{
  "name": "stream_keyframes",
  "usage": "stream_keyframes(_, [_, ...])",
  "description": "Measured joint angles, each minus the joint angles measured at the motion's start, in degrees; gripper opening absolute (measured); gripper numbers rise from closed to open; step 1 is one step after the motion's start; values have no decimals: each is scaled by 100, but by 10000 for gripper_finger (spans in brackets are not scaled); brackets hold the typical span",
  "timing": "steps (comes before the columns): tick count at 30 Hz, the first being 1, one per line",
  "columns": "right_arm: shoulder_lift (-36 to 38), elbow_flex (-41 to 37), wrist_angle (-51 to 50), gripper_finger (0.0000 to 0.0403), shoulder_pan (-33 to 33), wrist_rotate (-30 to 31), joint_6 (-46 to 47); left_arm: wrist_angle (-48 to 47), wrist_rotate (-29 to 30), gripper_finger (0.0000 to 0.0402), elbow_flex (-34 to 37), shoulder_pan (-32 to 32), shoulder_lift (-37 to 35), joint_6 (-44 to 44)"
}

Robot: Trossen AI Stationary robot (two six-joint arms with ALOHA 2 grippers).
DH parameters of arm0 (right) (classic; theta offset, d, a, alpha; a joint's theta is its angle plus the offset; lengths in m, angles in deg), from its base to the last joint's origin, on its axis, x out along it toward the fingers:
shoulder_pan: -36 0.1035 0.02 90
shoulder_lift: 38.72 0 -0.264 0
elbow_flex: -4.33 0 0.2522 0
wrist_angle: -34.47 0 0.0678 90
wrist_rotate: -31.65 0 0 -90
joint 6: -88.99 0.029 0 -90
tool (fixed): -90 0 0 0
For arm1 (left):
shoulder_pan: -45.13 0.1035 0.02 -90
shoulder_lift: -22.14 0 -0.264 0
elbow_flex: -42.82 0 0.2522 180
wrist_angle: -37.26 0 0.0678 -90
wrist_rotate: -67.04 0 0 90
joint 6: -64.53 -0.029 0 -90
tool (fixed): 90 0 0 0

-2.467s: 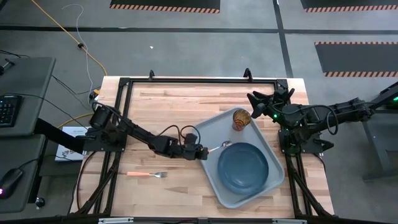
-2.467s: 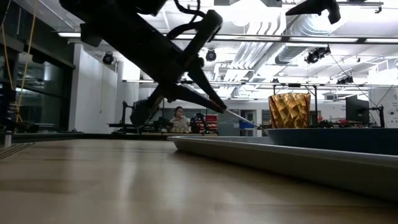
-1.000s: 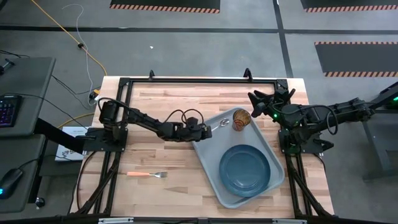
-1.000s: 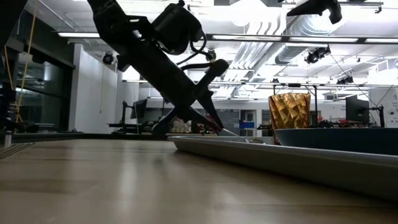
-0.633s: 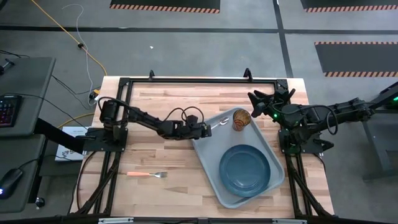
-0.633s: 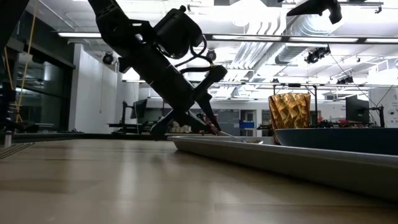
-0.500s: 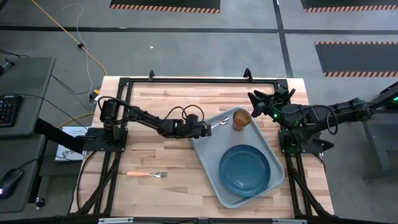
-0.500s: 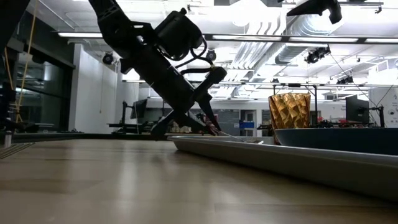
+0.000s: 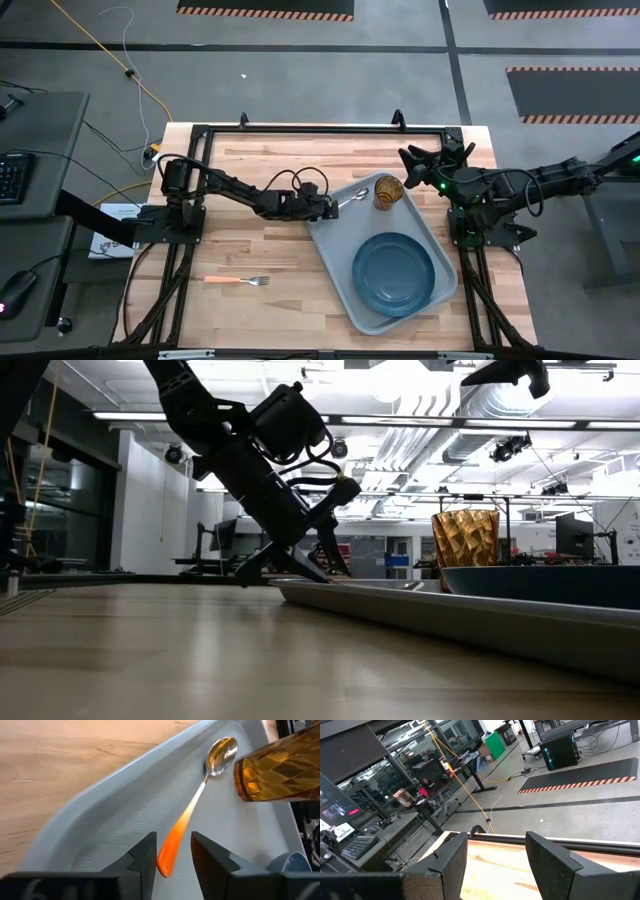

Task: Pick and place plate/cup/fork/spoon on tray
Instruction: Put the orange spoon on the gray serving tray to the left of the blue plate, then put the light orange fork on the gray serving tray to the right of the orange spoon

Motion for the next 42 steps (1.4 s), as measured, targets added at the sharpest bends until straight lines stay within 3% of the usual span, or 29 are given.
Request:
stream_keyframes(13, [0, 0, 2, 193, 0, 1, 1, -204, -8, 156, 0, 274, -18, -244])
stream_keyframes(16, [-1, 0, 2, 193, 0, 2, 2, -235, -263, 159, 2, 413, -96, -581])
stream_keyframes(21, [-1, 0, 18, 193, 1, 2, 1, -422, -828, 159, 11, 666, -663, -1583])
stream_keyframes(26, [0, 0, 48, 193, 1, -11, 0, -1103, -855, 159, -4, 555, -1704, -2789])
stream_keyframes(33, [0, 0, 17, 193, 2, -17, -6, -2597, -871, 159, 149, -703, -3223, -4110])
stream_keyframes(39, [-1, 0, -20, 193, 1, -9, -7, -3483, -1081, 159, 1115, -2452, -4197, -3486])
stream_keyframes(42, [-2, 0, -22, 193, 1, -6, -7, -4207, -1136, 159, 1327, -3311, -4360, -3231])
